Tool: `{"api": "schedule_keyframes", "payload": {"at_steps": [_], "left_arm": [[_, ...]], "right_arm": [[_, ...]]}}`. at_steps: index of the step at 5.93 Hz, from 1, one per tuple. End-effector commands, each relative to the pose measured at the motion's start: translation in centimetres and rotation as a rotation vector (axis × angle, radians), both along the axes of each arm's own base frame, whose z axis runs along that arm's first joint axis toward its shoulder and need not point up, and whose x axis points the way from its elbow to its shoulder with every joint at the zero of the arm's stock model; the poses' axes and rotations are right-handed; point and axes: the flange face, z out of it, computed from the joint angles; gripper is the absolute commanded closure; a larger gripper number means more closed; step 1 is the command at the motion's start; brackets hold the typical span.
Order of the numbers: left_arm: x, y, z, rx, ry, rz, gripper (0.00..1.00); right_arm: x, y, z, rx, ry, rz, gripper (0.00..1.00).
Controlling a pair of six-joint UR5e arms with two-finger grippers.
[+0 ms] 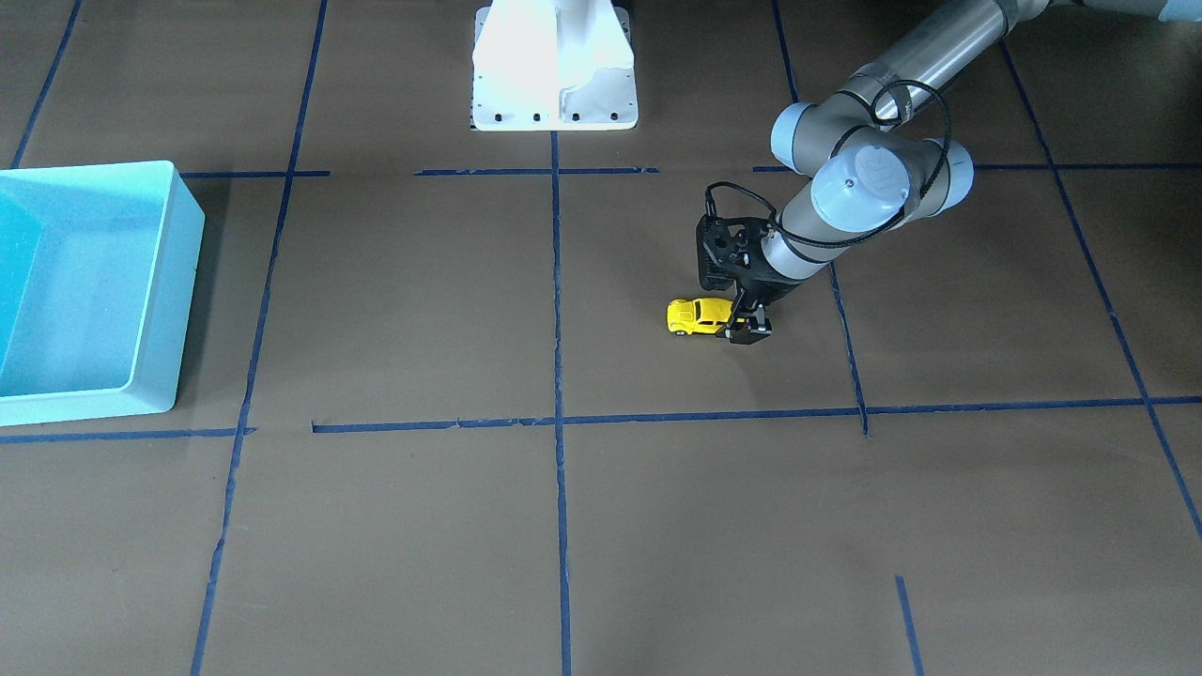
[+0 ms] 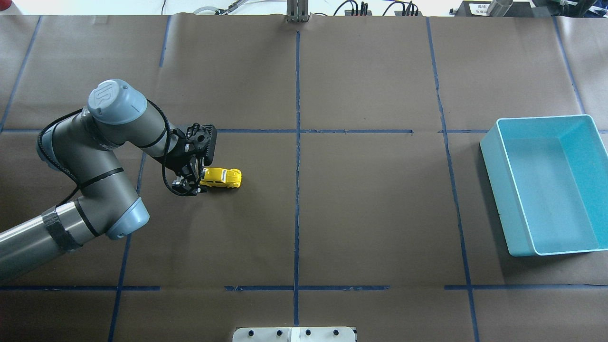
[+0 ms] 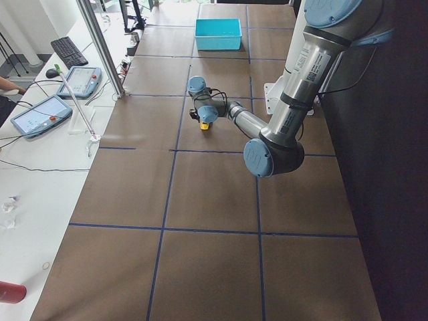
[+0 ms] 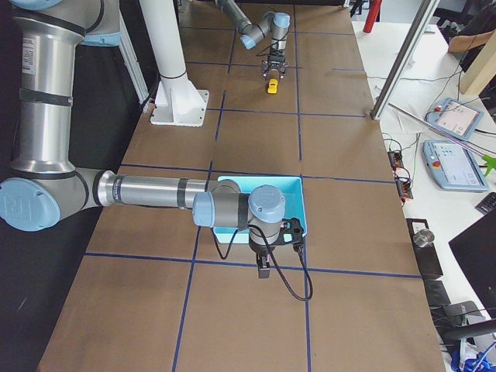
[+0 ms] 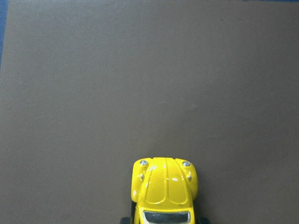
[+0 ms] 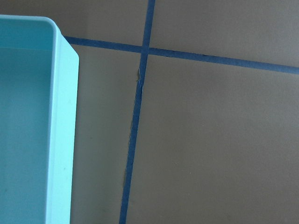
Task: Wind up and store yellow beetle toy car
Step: 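Push the yellow car with the left gripper toward the blue bin, then raise the left gripper and withdraw it from the table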
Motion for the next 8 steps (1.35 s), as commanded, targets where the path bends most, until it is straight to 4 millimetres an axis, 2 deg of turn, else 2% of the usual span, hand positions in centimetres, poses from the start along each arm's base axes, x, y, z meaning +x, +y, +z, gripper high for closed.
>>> {"api": "schedule_keyframes", "payload": {"at_steps": [1,3,4,6,7,8], "left_arm": [[-0.4,0.1,0.0,-0.001,0.004,-0.003,0.0],[-1.3,-0.1,-0.9,0.005,0.013,-0.016,0.0],[-2.5,-0.4,-2.0,-0.026,0.009,-0.048,0.0],[-5.6,1.3,-6.3,-0.153,-0.116,-0.086,0.0],[-8.9,1.1,-7.7,-0.249,-0.184,-0.152,0.0],[-12.7,0.4,-8.1,-0.326,-0.248,-0.209,0.0]], "right_arm": [[0.0,0.1,0.3,-0.007,0.0,0.002,0.0],[-0.1,0.0,0.2,-0.005,-0.001,0.0,0.0],[-0.1,0.1,0.3,-0.007,-0.001,0.0,0.0],[-0.1,0.1,0.8,-0.017,-0.001,0.001,0.0],[-0.1,0.2,0.8,-0.019,-0.001,0.001,0.0],[-0.1,0.1,1.0,-0.023,-0.001,0.002,0.0]]}}
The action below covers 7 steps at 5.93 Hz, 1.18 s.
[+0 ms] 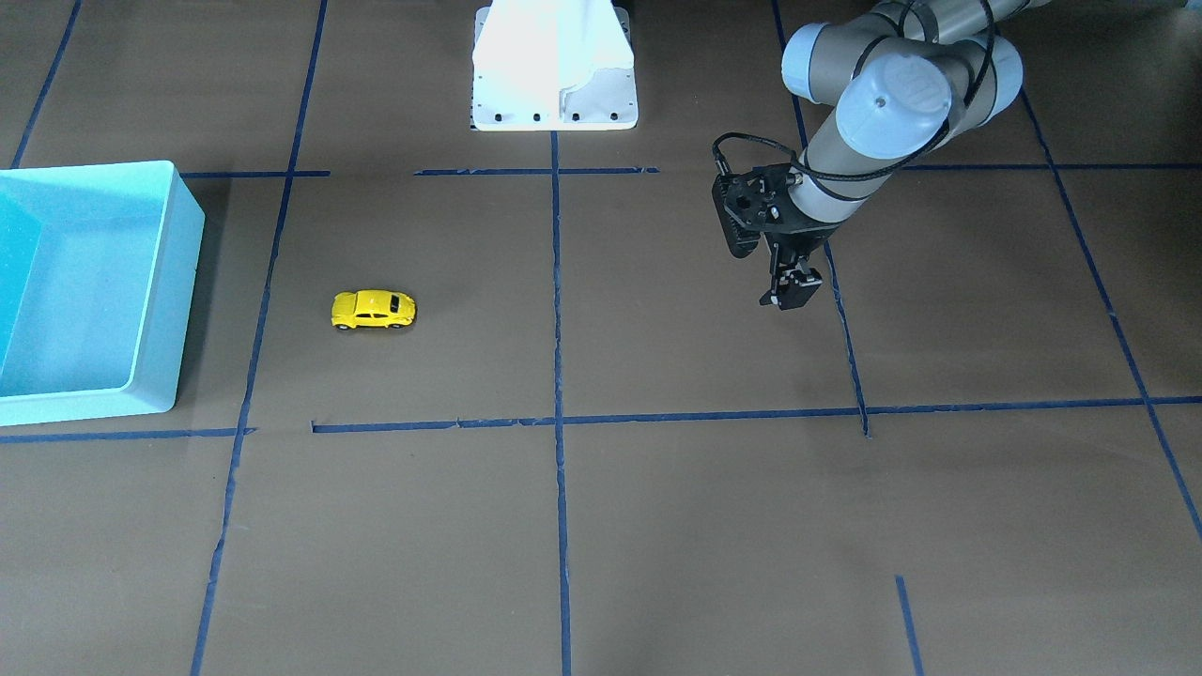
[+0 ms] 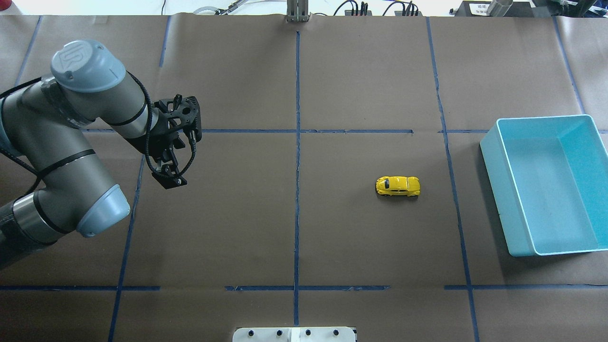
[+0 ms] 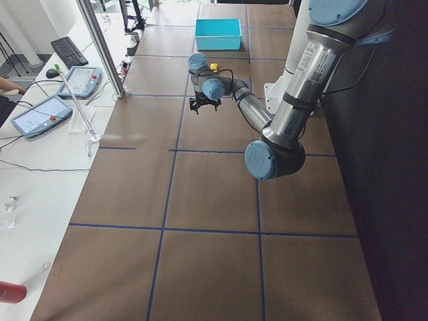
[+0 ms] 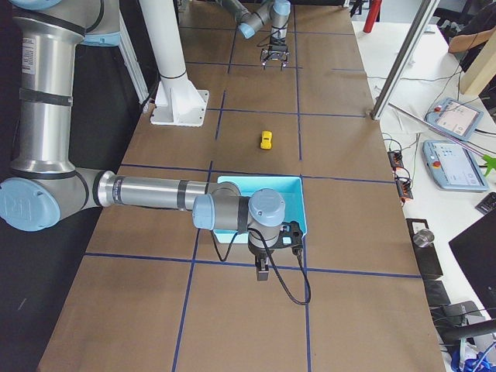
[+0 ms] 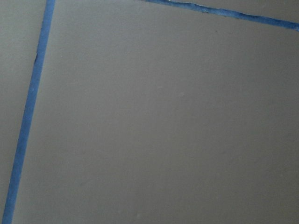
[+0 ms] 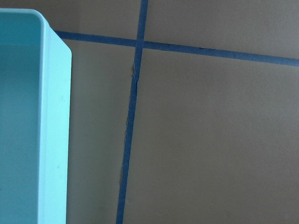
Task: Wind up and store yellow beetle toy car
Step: 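Raise the left gripper and withdraw it from the table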
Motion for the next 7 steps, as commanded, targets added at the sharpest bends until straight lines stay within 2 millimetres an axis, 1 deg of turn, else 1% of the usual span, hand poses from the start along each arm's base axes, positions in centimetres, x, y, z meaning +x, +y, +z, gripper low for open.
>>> {"api": "schedule_keyframes", "payload": {"at_steps": [1,2,3,4,5,6,7], "left_arm": [[-7.4,-1.5,-0.4,-0.149,-0.112,-0.122,0.0],[-12.4,-3.5,0.4,-0.276,-0.162,-0.269,0.0],[-15.7,-4.7,1.4,-0.366,-0.179,-0.386,0.0],[-18.9,-5.4,4.3,-0.442,-0.177,-0.425,0.0],[-21.9,-5.2,7.1,-0.518,-0.163,-0.453,0.0],[-26.5,-6.3,9.8,-0.582,-0.173,-0.543,0.0],[-31.0,-6.7,13.0,-0.665,-0.163,-0.613,0.0]], "right_arm": [[0.0,0.1,0.4,-0.008,0.0,0.001,0.0],[0.1,0.0,0.3,-0.007,0.0,0.002,0.0],[0.0,0.0,0.3,-0.007,0.0,0.001,0.0],[0.0,0.0,0.3,-0.005,0.0,0.001,0.0],[0.0,-0.4,-0.3,0.013,0.001,-0.004,0.0],[0.0,-0.7,-1.0,0.028,0.0,-0.005,0.0],[-0.1,-1.0,-2.4,0.061,-0.008,-0.013,0.0]]}}
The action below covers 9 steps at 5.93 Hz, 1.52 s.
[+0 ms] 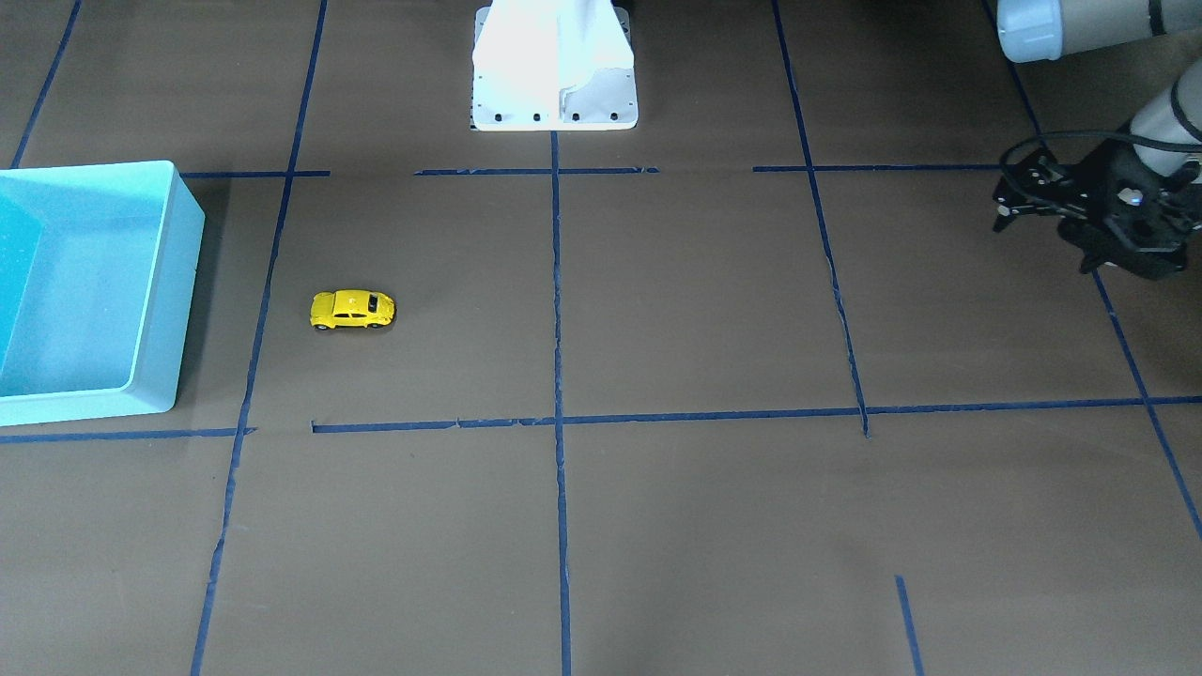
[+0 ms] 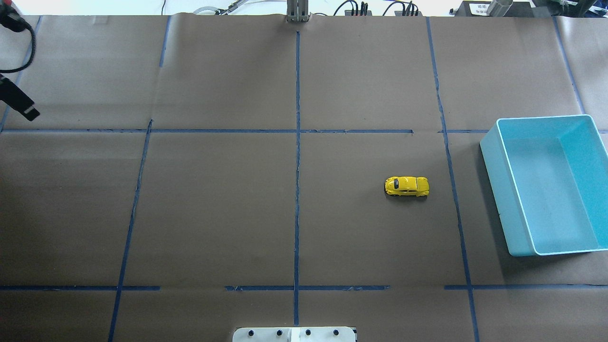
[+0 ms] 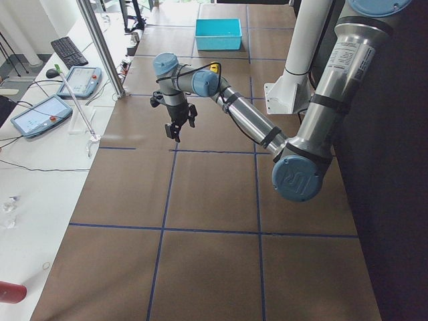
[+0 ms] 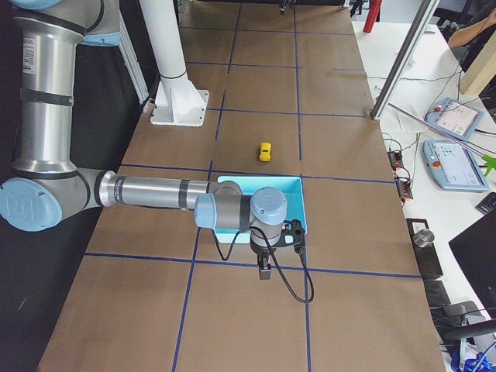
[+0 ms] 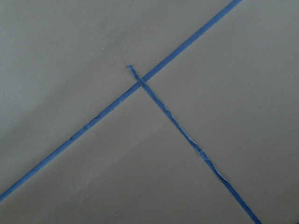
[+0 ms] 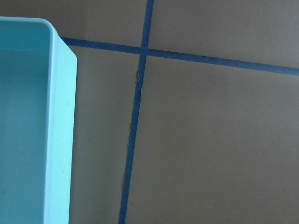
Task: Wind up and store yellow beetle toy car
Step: 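Raise the left gripper and withdraw it from the table, then move the right gripper over the yellow car and lower onto it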
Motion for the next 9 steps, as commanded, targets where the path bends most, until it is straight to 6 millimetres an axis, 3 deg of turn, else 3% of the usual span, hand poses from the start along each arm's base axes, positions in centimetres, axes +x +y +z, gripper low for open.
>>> {"api": "schedule_keyframes", "payload": {"at_steps": [1,2,3,4,5,6,7,8,9], "left_arm": [[-8.2,-0.8,8.5,-0.173,-0.012,-0.145,0.0],[-13.0,-0.3,14.4,-0.259,-0.021,-0.2,0.0],[-15.1,1.3,17.9,-0.285,-0.021,-0.216,0.0],[-16.3,2.9,20.7,-0.281,-0.015,-0.238,0.0],[-17.3,5.2,23.3,-0.261,-0.012,-0.256,0.0],[-17.3,7.7,25.7,-0.232,-0.008,-0.256,0.0],[-17.4,8.9,26.9,-0.226,-0.007,-0.259,0.0],[-17.3,9.2,27.3,-0.237,-0.008,-0.263,0.0],[-17.3,9.2,28.0,-0.264,-0.012,-0.277,0.0]], "right_arm": [[-2.4,-1.1,-6.3,0.131,0.001,-0.061,0.0],[-3.9,-1.9,-10.1,0.206,0.003,-0.092,0.0],[-5.0,-3.7,-13.5,0.282,0.005,-0.113,0.0],[-10.9,-4.5,-16.8,0.352,-0.005,-0.229,0.0],[-14.5,-5.2,-19.8,0.415,-0.011,-0.294,0.0],[-19.0,-4.4,-22.6,0.451,0.002,-0.379,0.0],[-24.6,-6.8,-29.0,0.413,0.075,-0.458,0.0],[-28.4,-8.5,-37.0,0.45,0.181,-0.495,0.0],[-30.9,-5.8,-40.0,0.563,0.206,-0.544,0.0]]}}
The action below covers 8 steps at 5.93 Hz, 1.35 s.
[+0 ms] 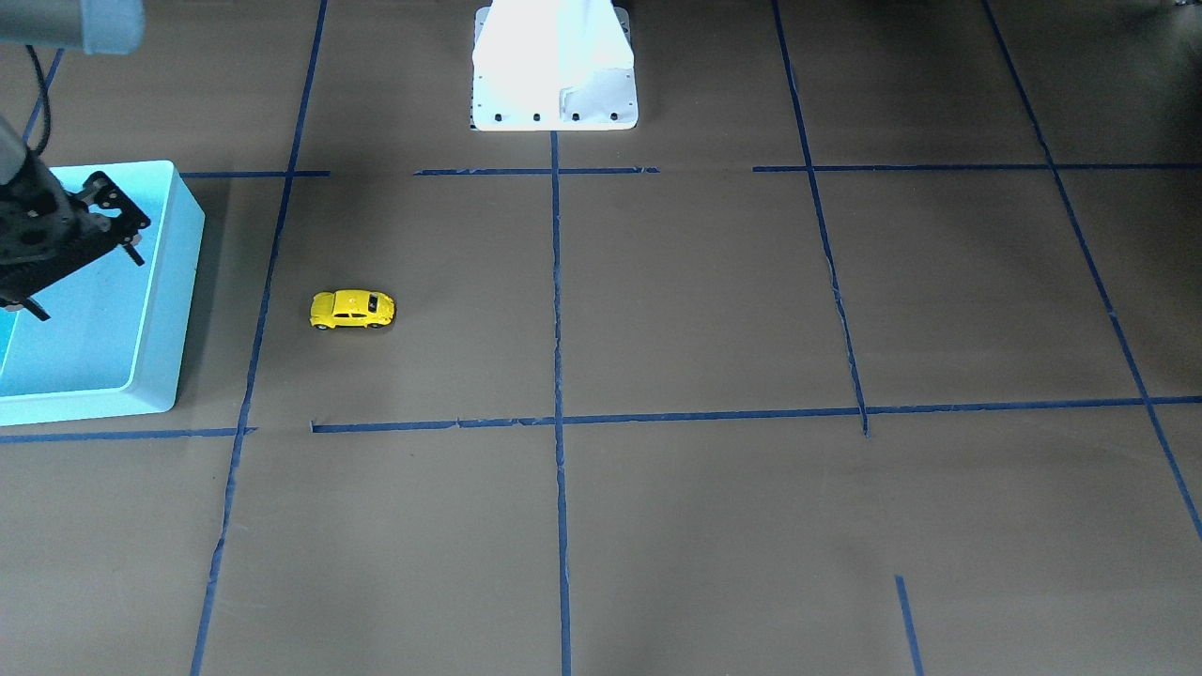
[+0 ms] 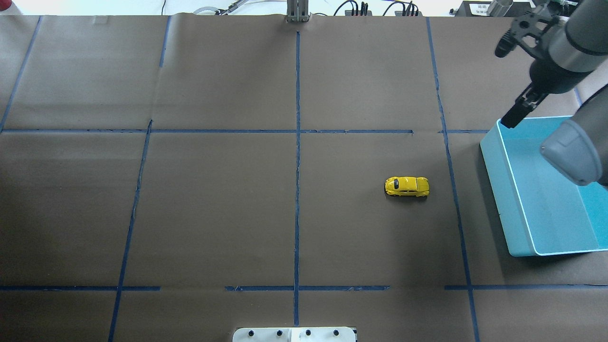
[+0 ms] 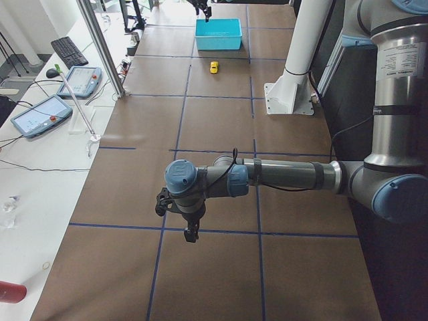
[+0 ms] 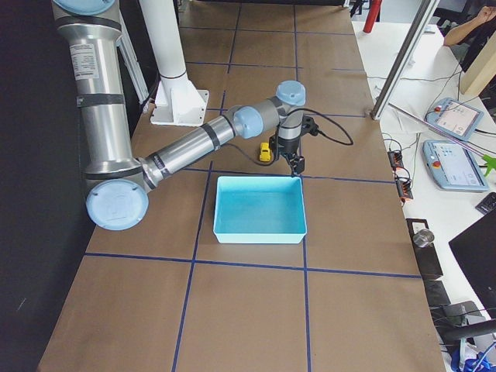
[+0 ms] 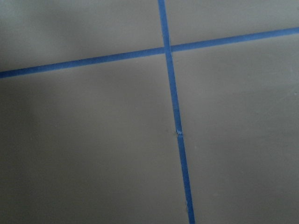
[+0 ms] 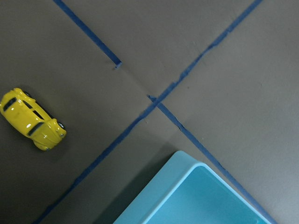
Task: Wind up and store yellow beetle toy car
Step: 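Move the right gripper over the yellow car and lower onto it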
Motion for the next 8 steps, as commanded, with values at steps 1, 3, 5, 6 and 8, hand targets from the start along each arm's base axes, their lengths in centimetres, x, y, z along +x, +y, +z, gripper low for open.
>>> {"api": "schedule_keyframes", "payload": {"at_steps": [1,3,5,6,8], "left_arm": [[0.0,0.0,0.7,-0.028,-0.003,-0.017,0.0],[-0.1,0.3,0.9,-0.087,-0.009,-0.074,0.0],[-0.1,-0.3,0.4,-0.077,-0.006,-0.078,0.0],[-0.1,-0.5,-0.2,-0.054,-0.005,-0.078,0.0],[-0.1,-0.4,0.1,-0.038,-0.005,-0.079,0.0]], "right_arm": [[-6.0,3.0,-5.0,0.233,0.079,-0.243,0.0],[-9.0,3.5,-2.0,0.391,0.024,-0.368,0.0],[-12.2,4.5,-0.3,0.401,0.018,-0.441,0.0],[-12.3,4.4,0.1,0.419,0.028,-0.476,0.0],[-12.6,4.4,-0.3,0.462,0.037,-0.526,0.0]]}}
